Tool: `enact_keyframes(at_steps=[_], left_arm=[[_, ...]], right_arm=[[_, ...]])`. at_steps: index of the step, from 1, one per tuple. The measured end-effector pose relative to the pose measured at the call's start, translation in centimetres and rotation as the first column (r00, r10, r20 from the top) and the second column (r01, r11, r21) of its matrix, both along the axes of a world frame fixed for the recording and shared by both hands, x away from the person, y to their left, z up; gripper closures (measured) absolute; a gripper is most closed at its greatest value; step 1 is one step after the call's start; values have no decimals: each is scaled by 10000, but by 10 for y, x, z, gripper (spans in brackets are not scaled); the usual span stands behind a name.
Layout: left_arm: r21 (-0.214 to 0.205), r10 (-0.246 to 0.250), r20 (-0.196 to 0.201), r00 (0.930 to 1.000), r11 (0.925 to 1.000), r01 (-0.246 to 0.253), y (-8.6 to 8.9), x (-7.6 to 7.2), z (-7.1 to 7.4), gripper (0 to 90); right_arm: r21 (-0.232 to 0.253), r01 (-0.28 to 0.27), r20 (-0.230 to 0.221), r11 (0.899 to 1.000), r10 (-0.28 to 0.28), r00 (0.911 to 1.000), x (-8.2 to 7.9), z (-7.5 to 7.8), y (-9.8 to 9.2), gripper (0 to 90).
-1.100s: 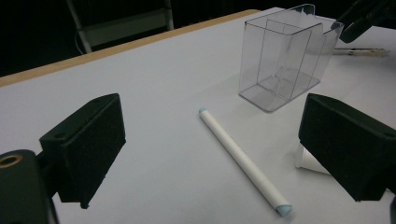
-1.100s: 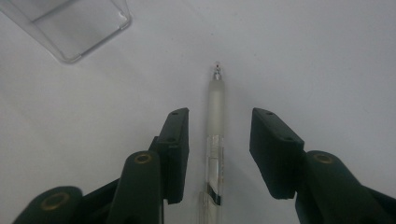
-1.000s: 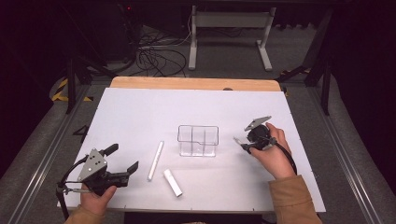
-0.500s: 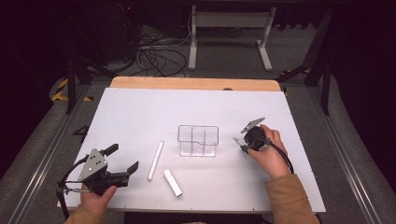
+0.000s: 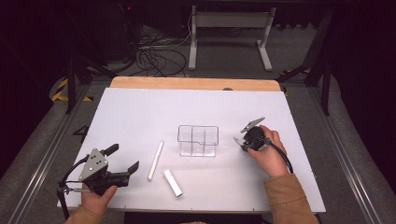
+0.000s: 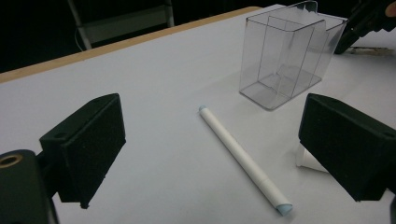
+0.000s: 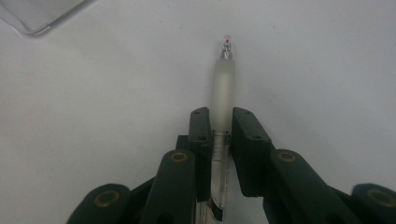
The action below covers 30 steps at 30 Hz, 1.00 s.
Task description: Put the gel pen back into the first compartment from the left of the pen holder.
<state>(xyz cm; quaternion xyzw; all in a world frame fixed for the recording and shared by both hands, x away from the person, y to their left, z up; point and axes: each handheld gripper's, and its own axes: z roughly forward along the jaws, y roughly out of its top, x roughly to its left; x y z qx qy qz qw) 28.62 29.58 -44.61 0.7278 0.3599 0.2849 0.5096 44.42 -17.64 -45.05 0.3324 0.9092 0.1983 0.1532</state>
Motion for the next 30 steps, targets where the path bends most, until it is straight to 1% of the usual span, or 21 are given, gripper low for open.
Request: enact_keyframes(at_steps=[6, 14, 17, 22, 30], left_arm=[[-16, 17, 12, 10000, 10000, -17, 0, 0, 0, 79], [11, -1, 24, 10000, 10000, 0, 0, 0, 0, 79], [-21, 28, 25, 10000, 10000, -28, 0, 0, 0, 79], [-15, 28, 27, 10000, 10000, -28, 0, 0, 0, 79], [-11, 26, 35, 10000, 10000, -26, 1, 0, 0, 79]], right_arm=[[-63, 42, 102, 10000, -41, 9999, 0, 0, 1, 803], [-180, -56, 206, 9998, 60, 9998, -1, 0, 1, 807], [-161, -78, 317, 9998, 83, 9995, -1, 1, 2, 807], [19, -118, 528, 9999, 116, 9985, -5, 8, 2, 807], [359, -206, 1005, 9991, 169, 9948, -14, 25, 1, 807]])
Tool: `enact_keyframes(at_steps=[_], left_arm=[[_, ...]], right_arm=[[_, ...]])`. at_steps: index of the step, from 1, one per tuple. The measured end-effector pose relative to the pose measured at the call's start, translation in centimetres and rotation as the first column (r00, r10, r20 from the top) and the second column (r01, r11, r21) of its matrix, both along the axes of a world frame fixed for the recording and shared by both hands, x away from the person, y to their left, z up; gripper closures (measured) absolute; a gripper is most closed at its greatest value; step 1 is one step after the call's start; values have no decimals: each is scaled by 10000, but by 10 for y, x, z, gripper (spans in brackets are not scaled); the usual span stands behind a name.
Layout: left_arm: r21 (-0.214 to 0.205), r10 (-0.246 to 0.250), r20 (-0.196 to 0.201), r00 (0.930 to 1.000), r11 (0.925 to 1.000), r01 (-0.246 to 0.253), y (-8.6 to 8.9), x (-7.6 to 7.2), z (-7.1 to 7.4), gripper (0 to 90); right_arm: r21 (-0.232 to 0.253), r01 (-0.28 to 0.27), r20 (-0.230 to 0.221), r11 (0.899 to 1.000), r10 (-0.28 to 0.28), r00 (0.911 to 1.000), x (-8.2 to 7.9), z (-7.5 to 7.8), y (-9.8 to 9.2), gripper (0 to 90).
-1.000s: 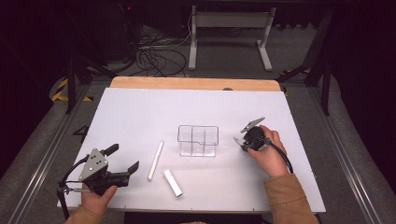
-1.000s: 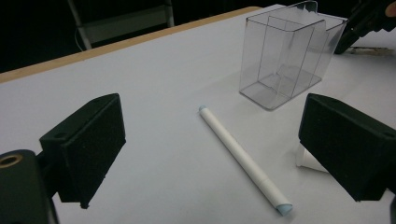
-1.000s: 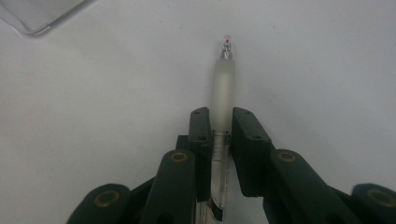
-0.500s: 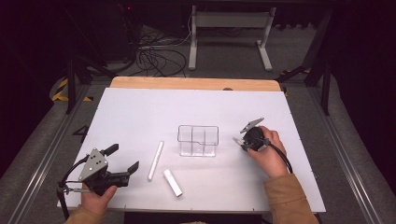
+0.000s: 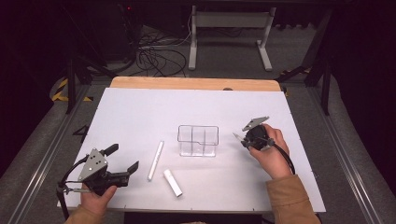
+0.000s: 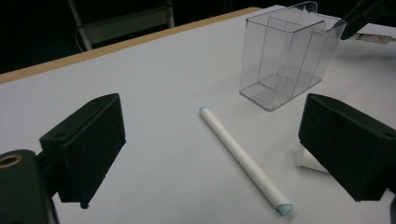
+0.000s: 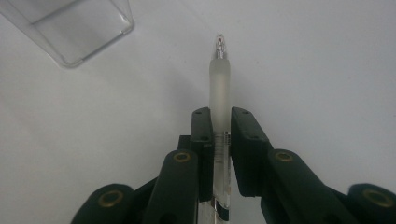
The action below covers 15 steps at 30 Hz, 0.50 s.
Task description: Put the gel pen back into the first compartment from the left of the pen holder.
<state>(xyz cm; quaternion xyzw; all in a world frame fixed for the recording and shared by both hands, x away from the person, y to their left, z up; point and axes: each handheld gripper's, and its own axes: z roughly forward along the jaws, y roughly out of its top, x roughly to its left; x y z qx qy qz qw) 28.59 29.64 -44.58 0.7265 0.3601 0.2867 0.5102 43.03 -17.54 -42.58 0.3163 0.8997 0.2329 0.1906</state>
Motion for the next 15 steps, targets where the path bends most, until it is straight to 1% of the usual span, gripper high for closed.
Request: enact_keyframes(at_steps=[5, 7, 13, 15], left_arm=[[9, -11, 1, 10000, 10000, 11, 0, 0, 0, 79], [8, 2, 3, 10000, 10000, -2, 0, 0, 0, 79], [20, -8, 1, 10000, 10000, 8, 0, 0, 0, 79], [17, -9, -1, 10000, 10000, 9, 0, 0, 0, 79]], right_arm=[[172, -78, 188, 9998, 75, 9998, -4, 8, 0, 807], [310, -112, 258, 9995, 105, 9996, -6, 10, 1, 807], [549, -19, 465, 9985, -6, 9989, -11, 18, 1, 807], [648, -36, 596, 9979, -3, 9982, -13, 20, 1, 807]])
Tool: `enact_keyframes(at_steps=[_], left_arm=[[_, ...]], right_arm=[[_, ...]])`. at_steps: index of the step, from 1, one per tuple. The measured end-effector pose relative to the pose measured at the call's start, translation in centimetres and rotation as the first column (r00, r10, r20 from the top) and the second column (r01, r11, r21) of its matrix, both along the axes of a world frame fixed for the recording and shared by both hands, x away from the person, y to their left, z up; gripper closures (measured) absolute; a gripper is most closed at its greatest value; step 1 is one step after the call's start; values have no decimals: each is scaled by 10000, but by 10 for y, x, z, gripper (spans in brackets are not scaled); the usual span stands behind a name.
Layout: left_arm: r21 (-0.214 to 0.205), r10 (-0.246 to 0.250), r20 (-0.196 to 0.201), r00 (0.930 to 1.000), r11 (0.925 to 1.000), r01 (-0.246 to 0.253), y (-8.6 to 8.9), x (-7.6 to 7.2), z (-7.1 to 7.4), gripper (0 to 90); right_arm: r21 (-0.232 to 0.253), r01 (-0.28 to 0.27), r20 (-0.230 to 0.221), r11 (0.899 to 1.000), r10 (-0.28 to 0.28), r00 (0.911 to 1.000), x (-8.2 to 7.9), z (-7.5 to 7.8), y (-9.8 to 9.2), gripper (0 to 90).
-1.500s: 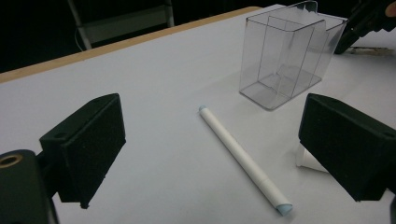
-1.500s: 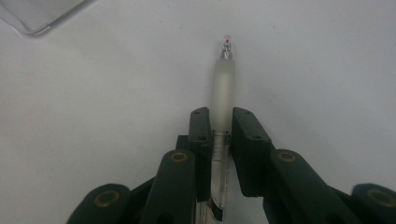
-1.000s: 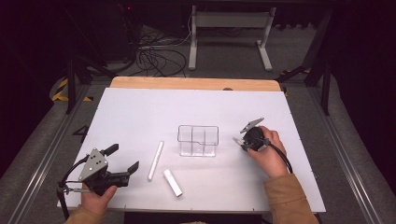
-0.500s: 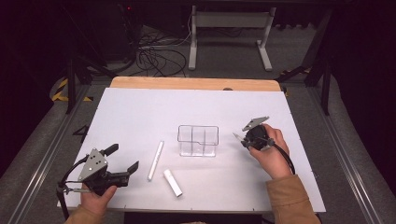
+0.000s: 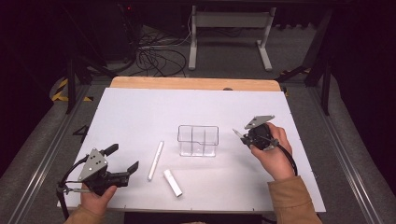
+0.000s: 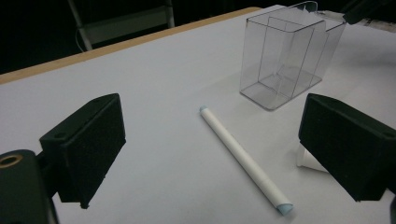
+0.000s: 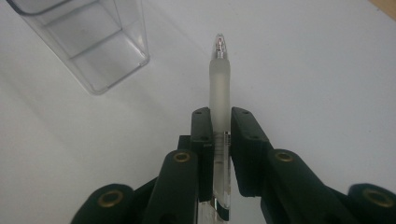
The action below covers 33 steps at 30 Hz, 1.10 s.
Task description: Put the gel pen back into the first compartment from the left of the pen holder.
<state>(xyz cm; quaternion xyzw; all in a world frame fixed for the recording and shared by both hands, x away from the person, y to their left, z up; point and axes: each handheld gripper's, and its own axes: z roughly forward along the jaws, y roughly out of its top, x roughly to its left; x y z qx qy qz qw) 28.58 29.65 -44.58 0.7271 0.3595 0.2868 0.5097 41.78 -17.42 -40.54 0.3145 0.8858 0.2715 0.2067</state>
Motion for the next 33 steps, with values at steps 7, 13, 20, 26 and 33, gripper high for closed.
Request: enact_keyframes(at_steps=[7, 13, 20, 26, 33], left_arm=[[0, 7, 2, 10000, 10000, -7, 0, 0, 0, 79], [4, 8, 3, 10000, 10000, -8, 0, 0, 0, 79], [-1, 3, 7, 10000, 10000, -3, 0, 0, 0, 79], [7, 9, 11, 10000, 10000, -9, 0, 0, 0, 79], [7, 7, 10, 10000, 10000, -7, 0, 0, 0, 79]], right_arm=[[581, 58, 352, 9983, -79, 9993, -5, 8, -2, 807], [1027, 46, 561, 9947, -104, 9984, -9, 14, -2, 806], [1934, -178, 1050, 9810, -27, 9945, -14, 22, -4, 806], [2807, -442, 1446, 9588, 32, 9895, -18, 28, -7, 806], [3600, -757, 1664, 9299, 158, 9859, -20, 31, -8, 806]])
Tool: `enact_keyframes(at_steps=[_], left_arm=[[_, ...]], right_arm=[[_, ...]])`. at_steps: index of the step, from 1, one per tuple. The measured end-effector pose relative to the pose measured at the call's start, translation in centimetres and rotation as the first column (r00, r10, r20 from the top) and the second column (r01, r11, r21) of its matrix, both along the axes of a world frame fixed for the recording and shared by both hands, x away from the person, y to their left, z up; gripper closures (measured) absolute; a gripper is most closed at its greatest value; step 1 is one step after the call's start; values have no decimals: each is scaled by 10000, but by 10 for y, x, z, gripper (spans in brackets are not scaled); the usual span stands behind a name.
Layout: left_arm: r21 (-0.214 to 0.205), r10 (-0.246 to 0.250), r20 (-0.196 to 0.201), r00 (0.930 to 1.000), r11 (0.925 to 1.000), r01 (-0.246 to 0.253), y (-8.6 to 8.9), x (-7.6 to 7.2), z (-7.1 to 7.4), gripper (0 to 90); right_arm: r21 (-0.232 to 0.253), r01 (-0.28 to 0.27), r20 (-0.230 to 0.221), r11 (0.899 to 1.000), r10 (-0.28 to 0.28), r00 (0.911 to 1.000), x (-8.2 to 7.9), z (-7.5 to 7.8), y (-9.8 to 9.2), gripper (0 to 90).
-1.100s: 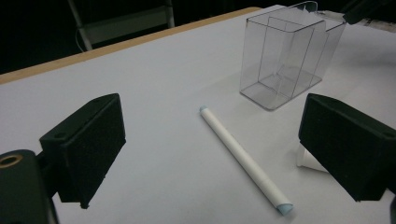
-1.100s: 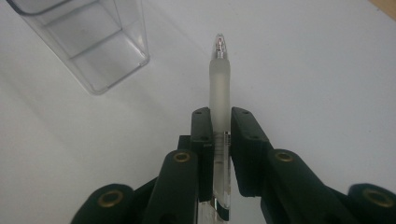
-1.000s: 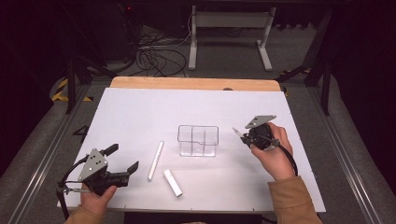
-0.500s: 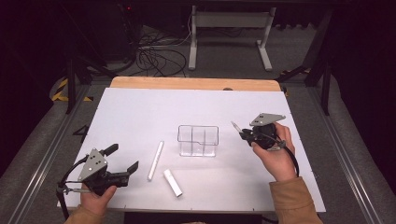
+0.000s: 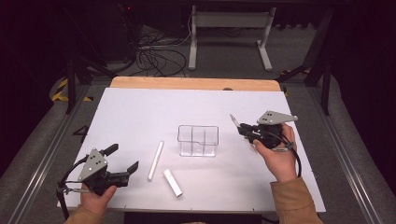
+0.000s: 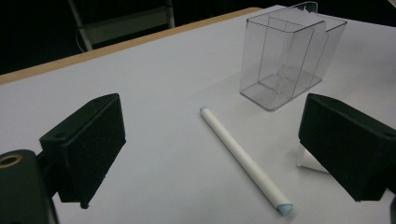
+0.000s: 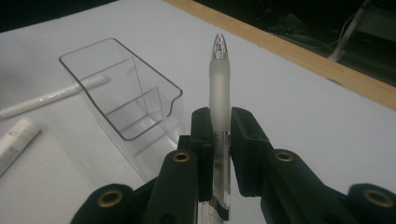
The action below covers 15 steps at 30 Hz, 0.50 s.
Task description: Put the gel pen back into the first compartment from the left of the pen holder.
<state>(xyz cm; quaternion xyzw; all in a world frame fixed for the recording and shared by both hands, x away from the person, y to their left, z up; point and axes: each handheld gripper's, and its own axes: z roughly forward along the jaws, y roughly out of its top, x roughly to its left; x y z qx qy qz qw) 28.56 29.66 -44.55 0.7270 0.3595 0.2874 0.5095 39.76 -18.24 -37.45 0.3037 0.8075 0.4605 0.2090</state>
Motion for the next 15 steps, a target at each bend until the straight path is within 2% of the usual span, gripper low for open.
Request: enact_keyframes(at_steps=[4, 15], left_arm=[[-3, 2, 1, 10000, 10000, -2, 0, 0, 0, 79], [1, -2, -8, 10000, 10000, 2, 0, 0, 0, 79]], right_arm=[[402, -180, 198, 9990, 172, 9997, -2, 3, 1, 806], [808, -630, 625, 9947, 581, 9964, -5, 6, 4, 806]])
